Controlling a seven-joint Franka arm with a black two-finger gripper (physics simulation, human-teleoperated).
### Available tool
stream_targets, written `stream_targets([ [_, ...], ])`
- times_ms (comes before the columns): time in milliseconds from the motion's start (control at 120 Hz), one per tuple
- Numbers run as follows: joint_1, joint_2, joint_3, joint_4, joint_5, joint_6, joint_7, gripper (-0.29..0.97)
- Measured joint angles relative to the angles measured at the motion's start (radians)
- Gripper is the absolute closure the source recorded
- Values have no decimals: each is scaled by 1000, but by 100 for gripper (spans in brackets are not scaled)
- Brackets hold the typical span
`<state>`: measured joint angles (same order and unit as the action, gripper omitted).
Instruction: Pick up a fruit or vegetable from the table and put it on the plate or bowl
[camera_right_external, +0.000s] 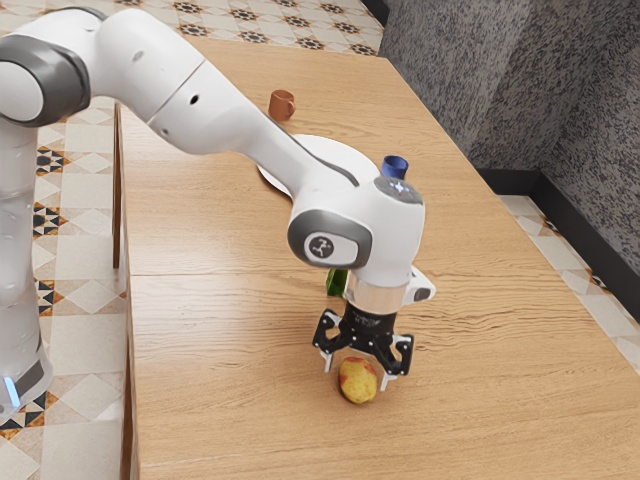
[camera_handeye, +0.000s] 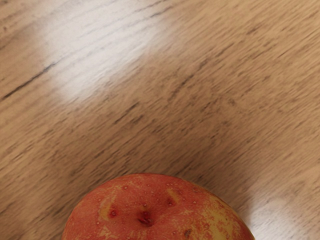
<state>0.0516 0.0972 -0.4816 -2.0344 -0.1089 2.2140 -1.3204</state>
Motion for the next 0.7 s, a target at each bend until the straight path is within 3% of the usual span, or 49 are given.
stream_targets([
  [342,-7,16,0,0,0,7,-1,16],
  [592,-5,10,-1,1,1,6,-2,37],
  [700,-5,-2,-1,2,3,-8,-3,35],
])
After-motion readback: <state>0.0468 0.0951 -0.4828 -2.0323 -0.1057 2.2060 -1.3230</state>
